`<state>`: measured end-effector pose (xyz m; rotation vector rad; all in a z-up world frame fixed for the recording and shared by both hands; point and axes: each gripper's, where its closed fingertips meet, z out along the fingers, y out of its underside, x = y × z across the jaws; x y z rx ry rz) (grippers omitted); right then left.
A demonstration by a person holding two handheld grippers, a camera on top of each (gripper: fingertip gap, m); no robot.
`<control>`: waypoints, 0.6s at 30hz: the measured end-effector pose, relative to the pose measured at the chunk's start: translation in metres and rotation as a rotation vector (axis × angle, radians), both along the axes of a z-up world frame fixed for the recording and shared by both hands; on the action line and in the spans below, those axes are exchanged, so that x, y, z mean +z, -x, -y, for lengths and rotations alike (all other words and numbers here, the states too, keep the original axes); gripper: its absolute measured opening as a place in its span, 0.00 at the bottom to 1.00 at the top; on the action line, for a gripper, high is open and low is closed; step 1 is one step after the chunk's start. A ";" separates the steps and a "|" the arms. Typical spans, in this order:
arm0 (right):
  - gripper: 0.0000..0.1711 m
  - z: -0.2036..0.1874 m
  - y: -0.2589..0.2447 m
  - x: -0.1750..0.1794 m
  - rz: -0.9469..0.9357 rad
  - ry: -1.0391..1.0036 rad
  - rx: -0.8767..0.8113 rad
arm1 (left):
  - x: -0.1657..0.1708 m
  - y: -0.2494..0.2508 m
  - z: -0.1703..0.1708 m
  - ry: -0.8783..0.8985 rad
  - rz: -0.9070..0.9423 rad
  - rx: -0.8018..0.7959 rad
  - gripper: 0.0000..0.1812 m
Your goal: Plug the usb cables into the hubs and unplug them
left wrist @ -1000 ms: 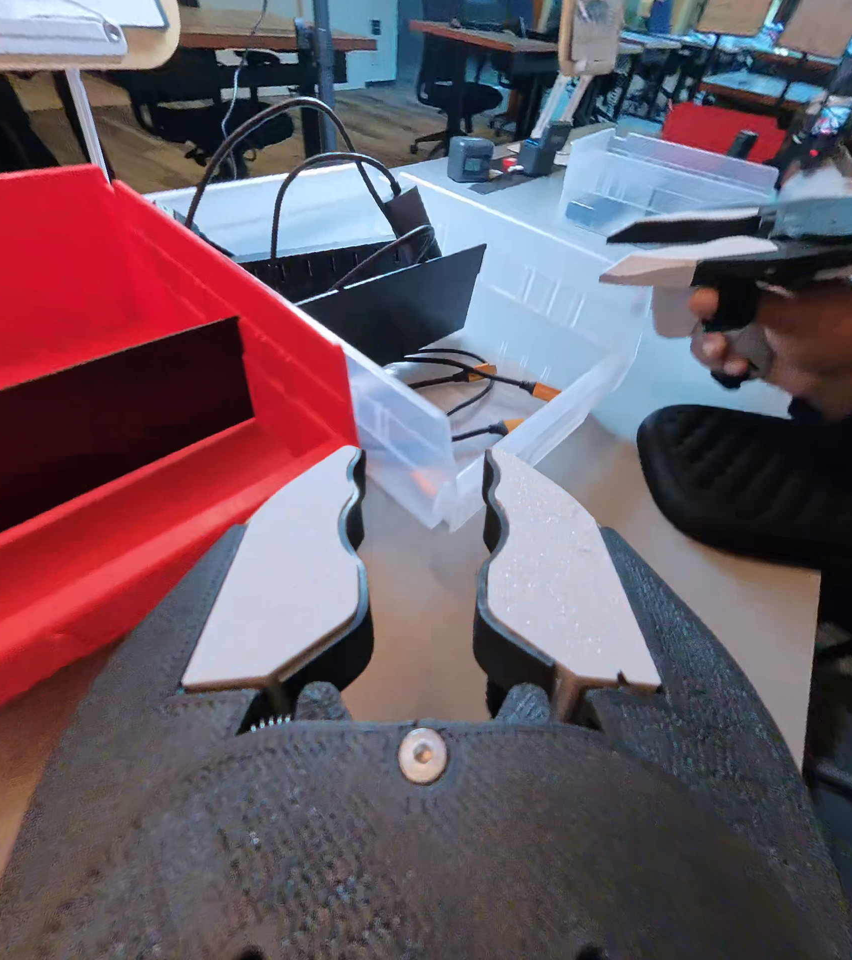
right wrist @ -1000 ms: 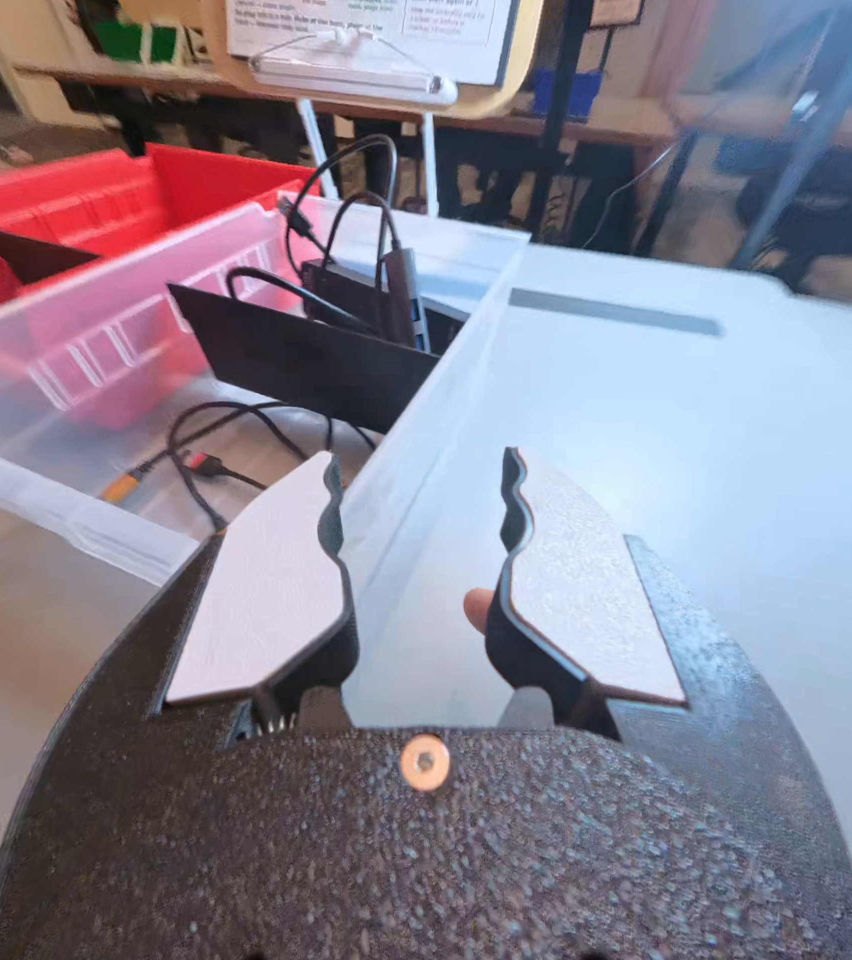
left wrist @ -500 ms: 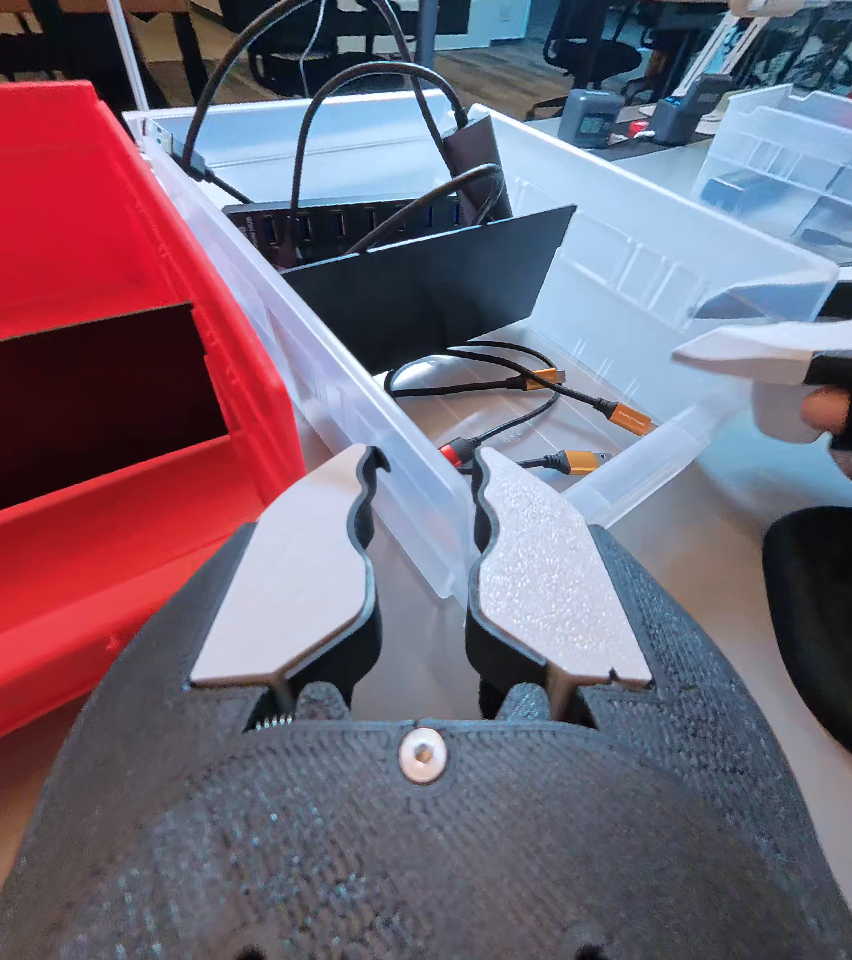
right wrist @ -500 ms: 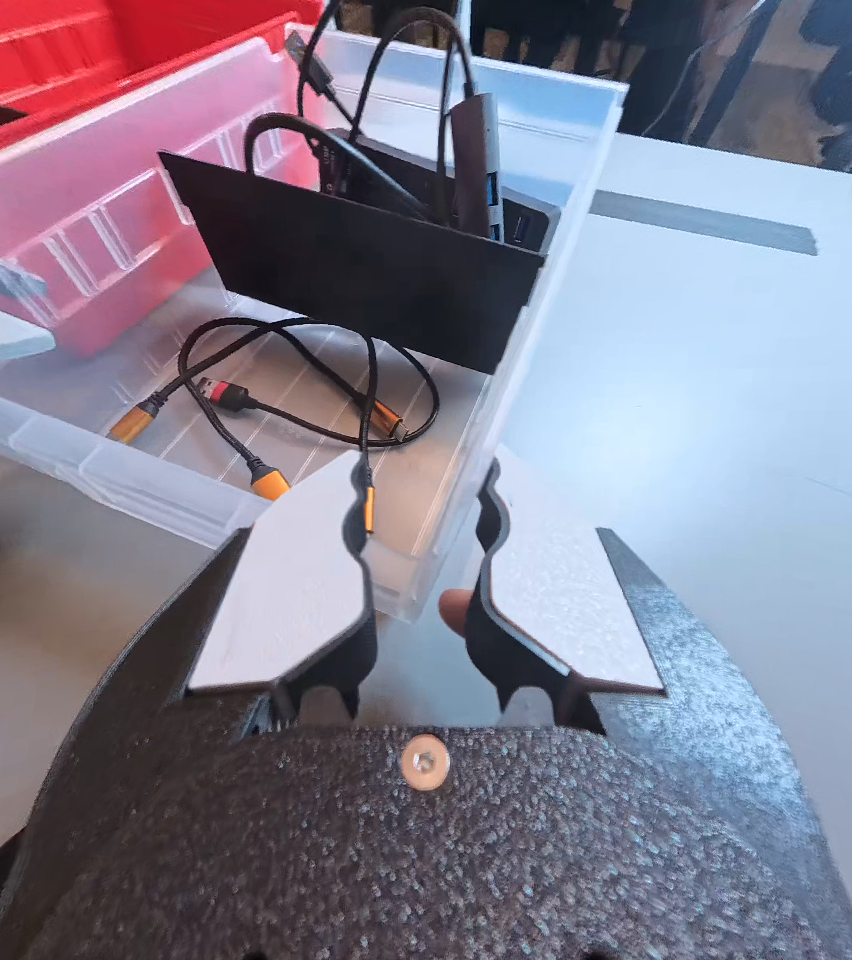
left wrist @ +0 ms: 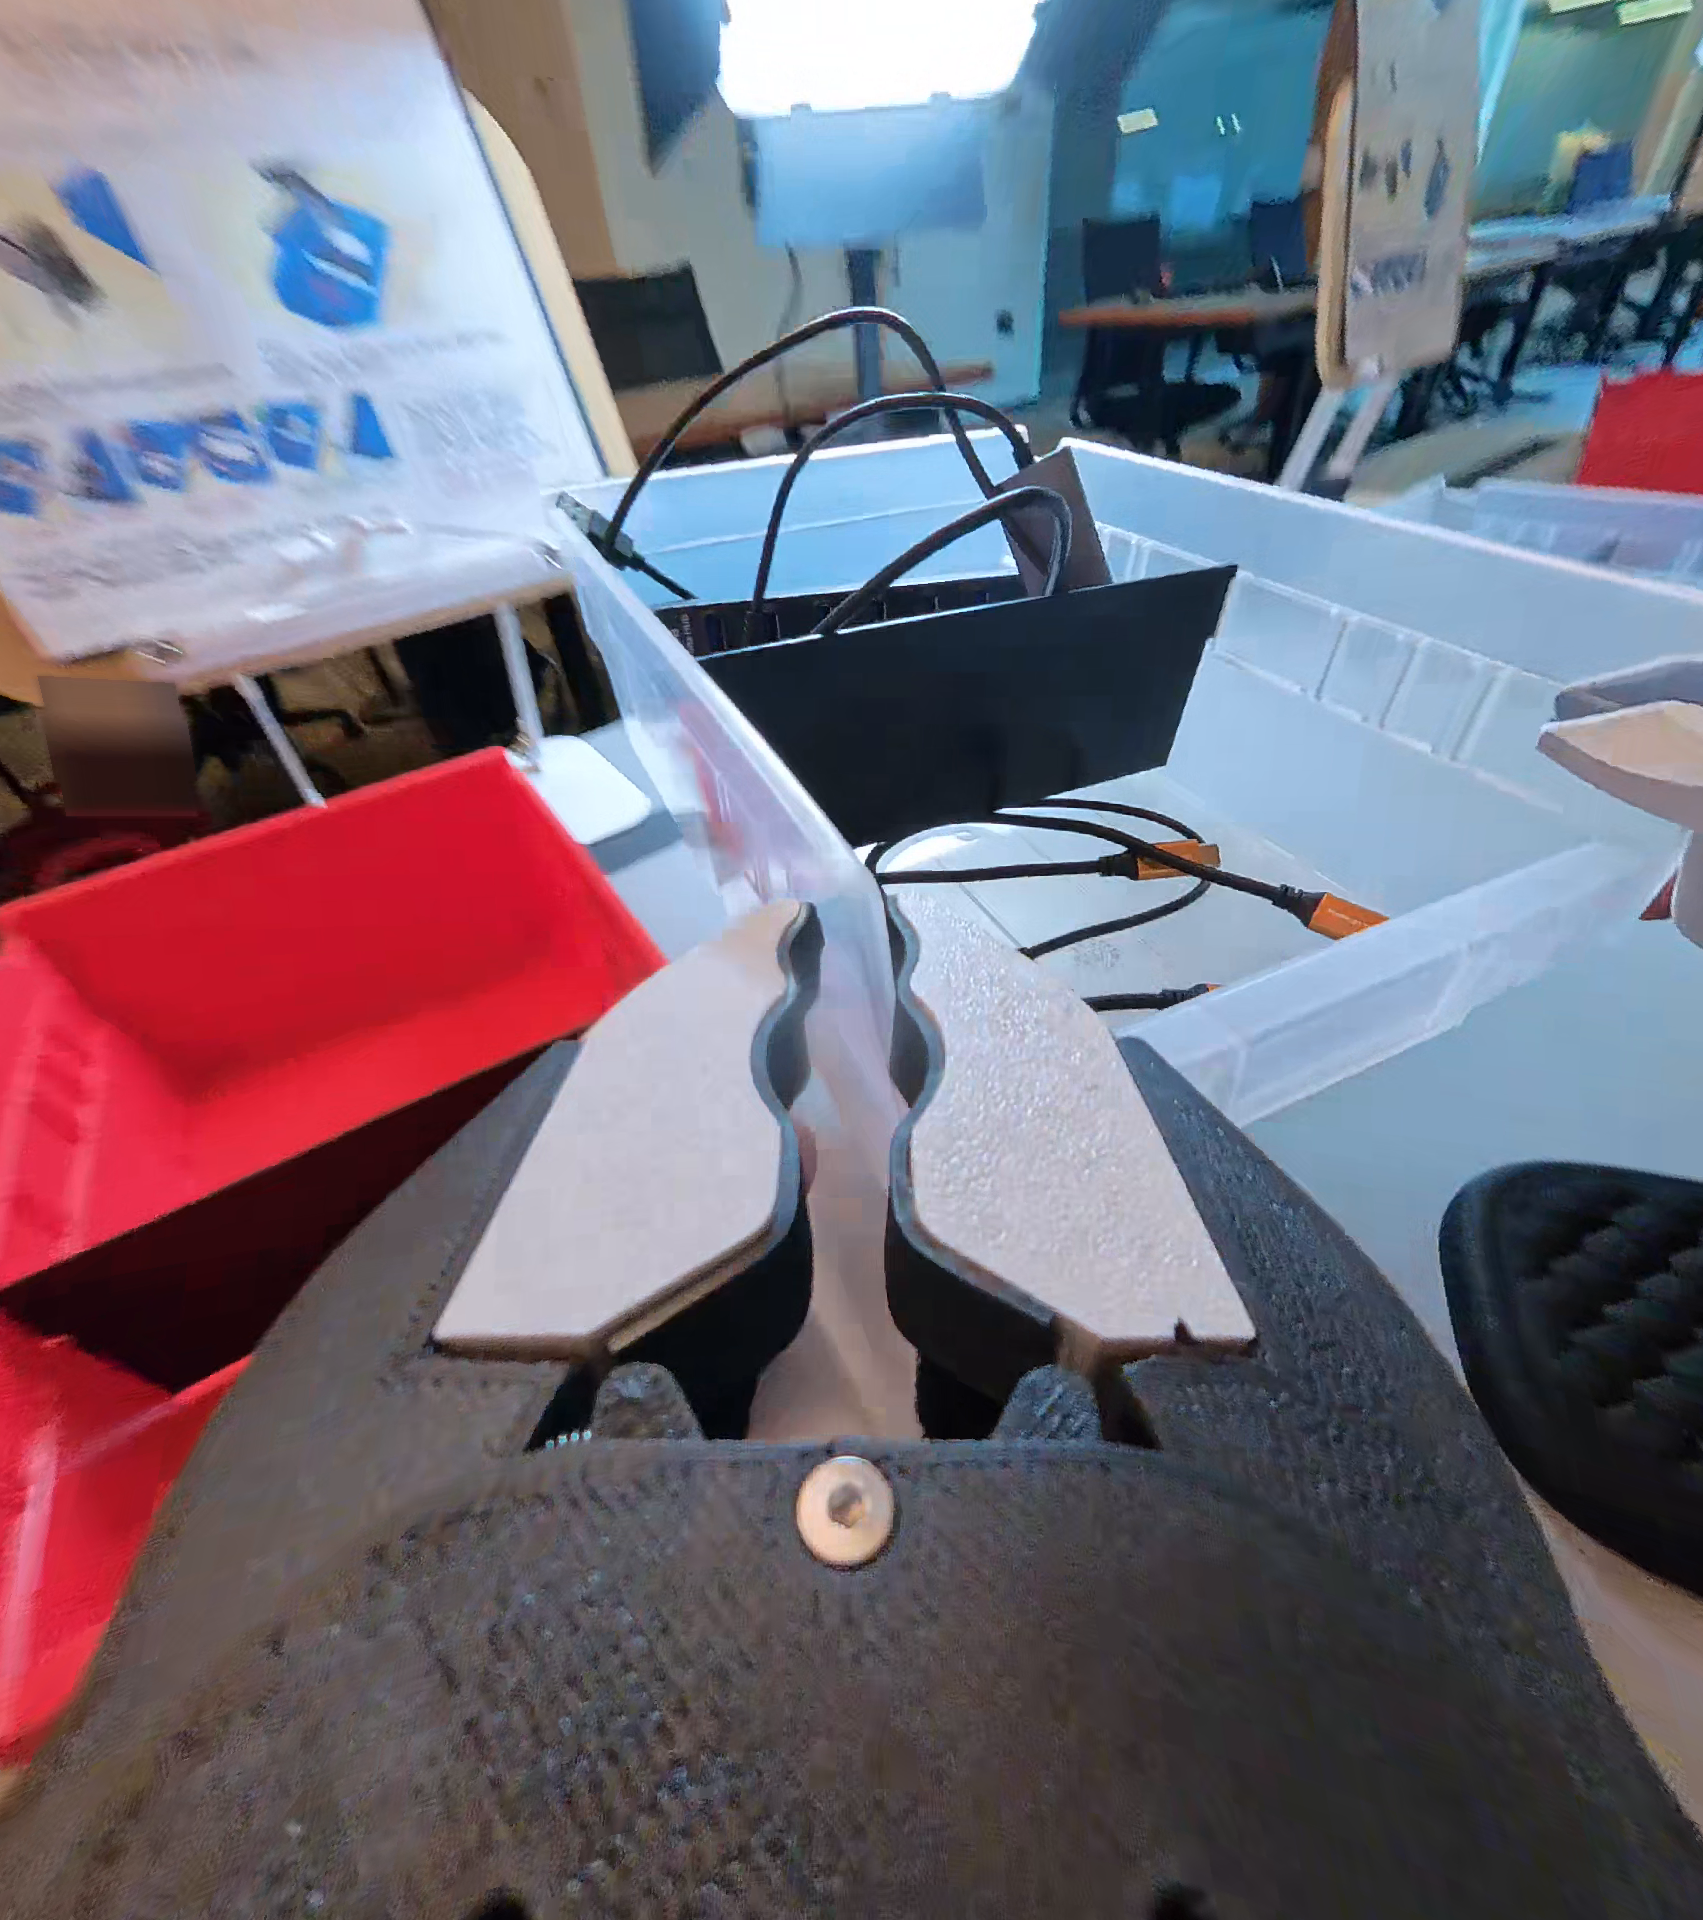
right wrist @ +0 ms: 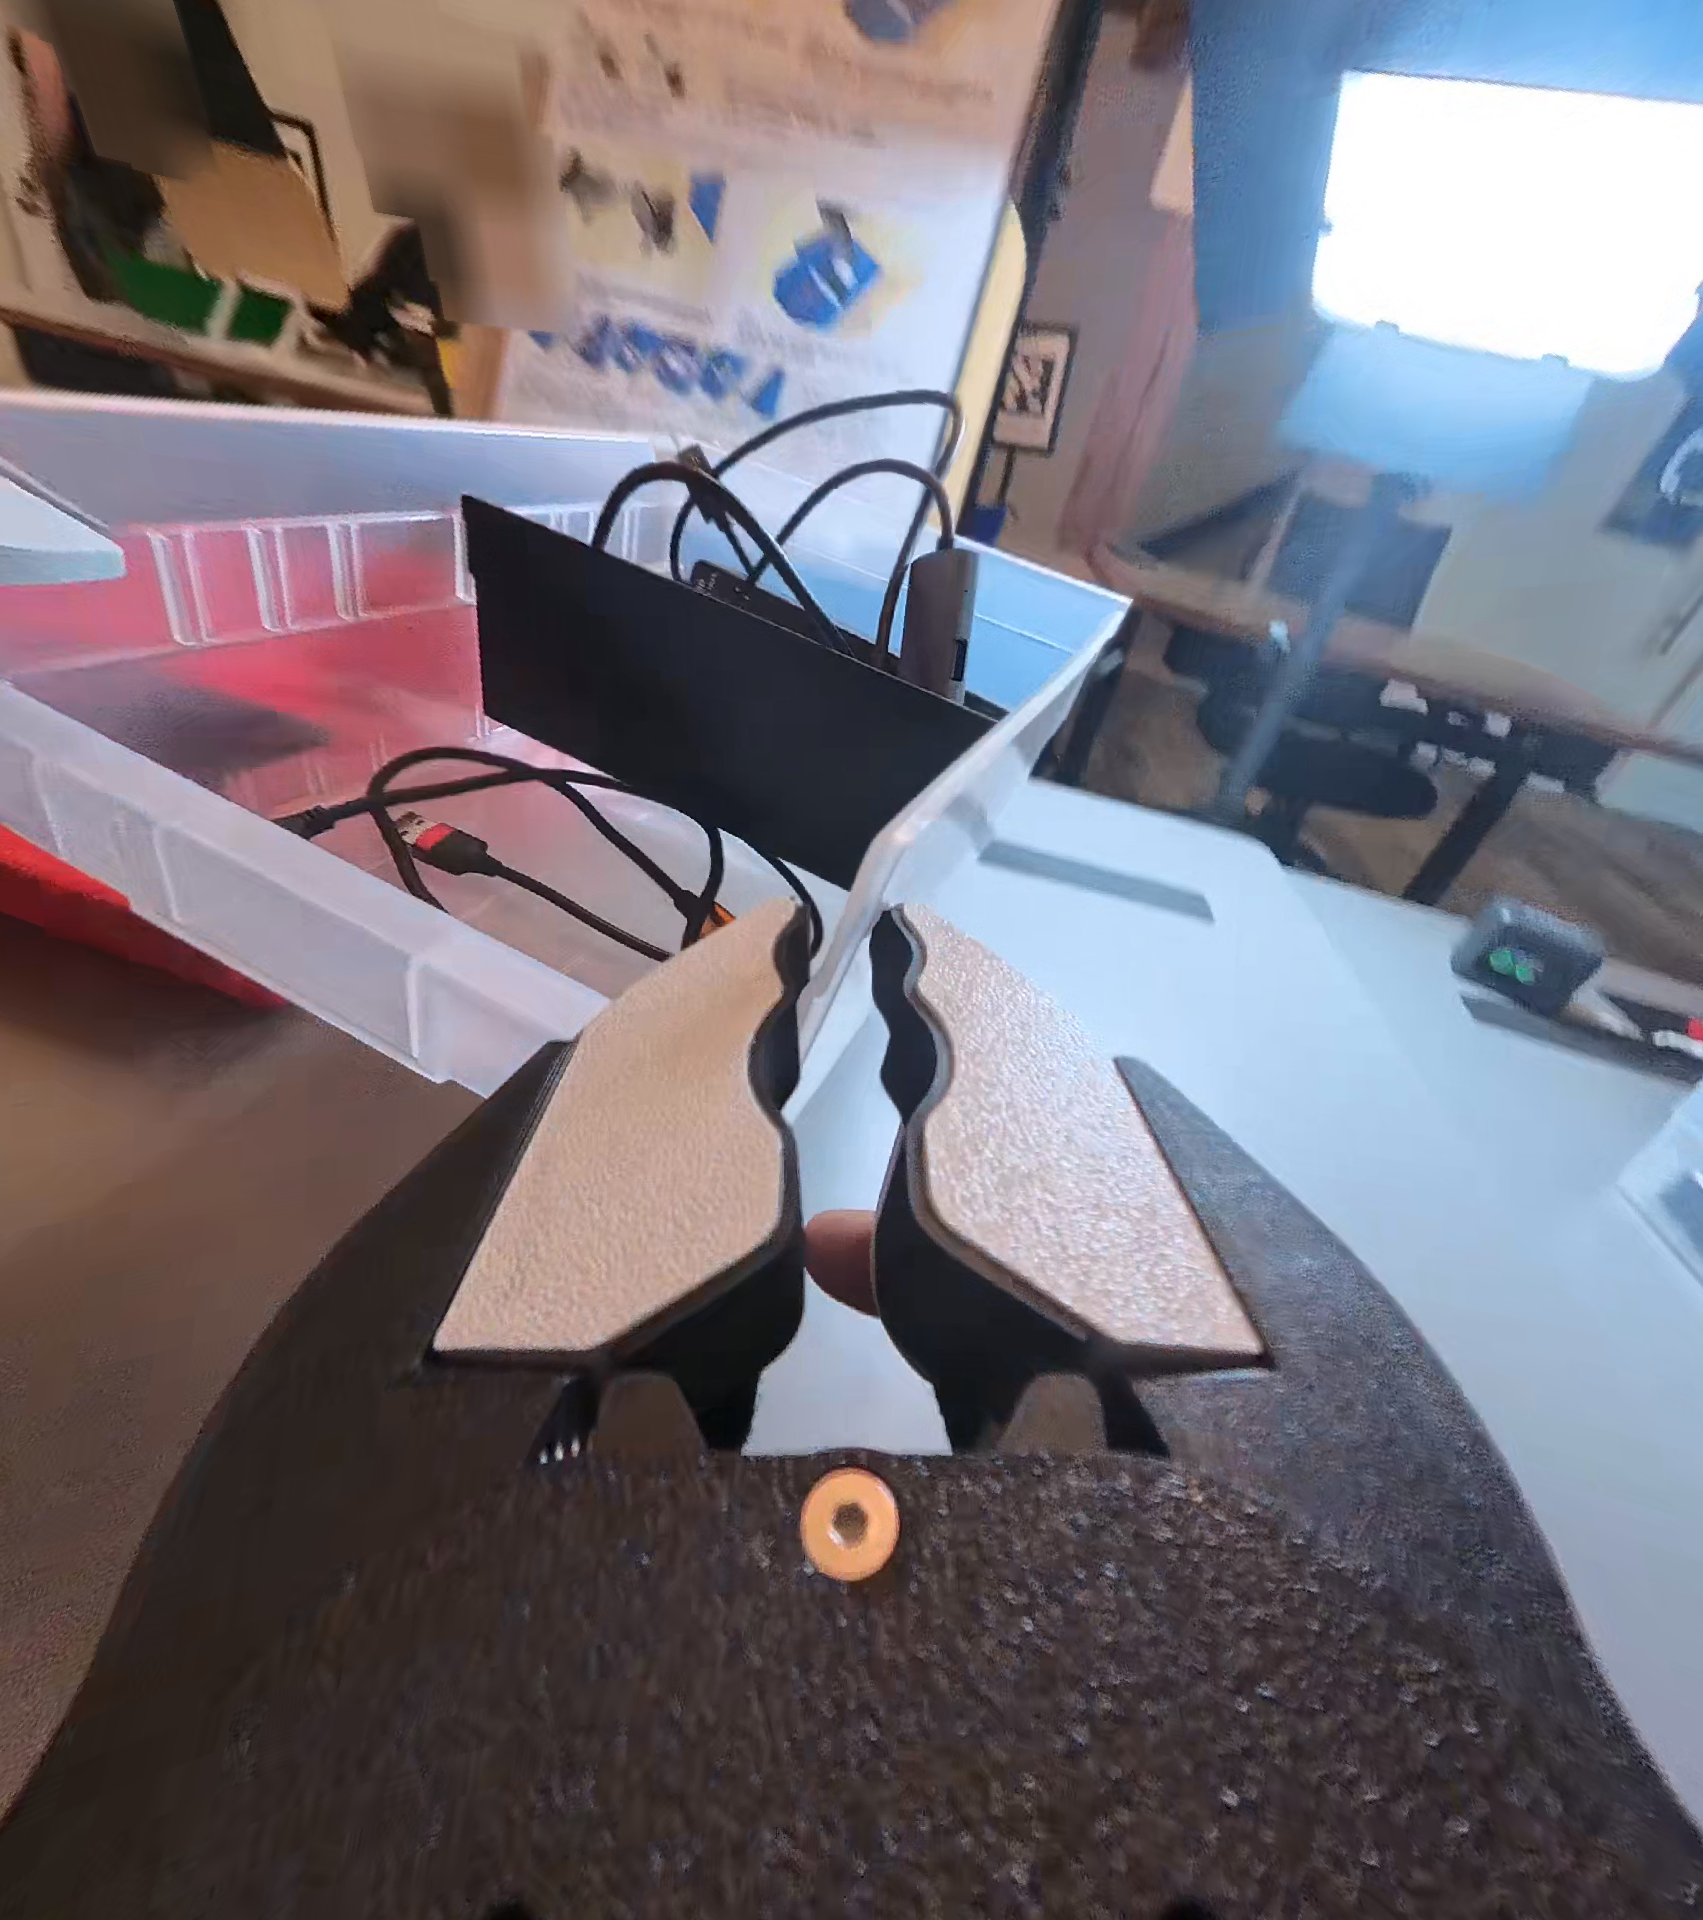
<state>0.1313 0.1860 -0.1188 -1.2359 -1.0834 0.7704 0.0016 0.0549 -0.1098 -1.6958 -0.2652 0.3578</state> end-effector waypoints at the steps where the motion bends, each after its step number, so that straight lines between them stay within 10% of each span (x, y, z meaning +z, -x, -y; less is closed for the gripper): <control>1: 0.06 0.014 0.004 0.014 -0.026 -0.017 0.026 | 0.013 0.002 0.016 -0.031 -0.020 0.025 0.06; 9: 0.08 0.150 0.080 0.075 -0.134 -0.009 0.337 | 0.068 0.043 0.178 -0.141 -0.087 0.313 0.05; 18: 0.10 0.312 0.194 0.011 -0.040 0.103 0.685 | 0.022 0.114 0.354 -0.119 -0.009 0.562 0.05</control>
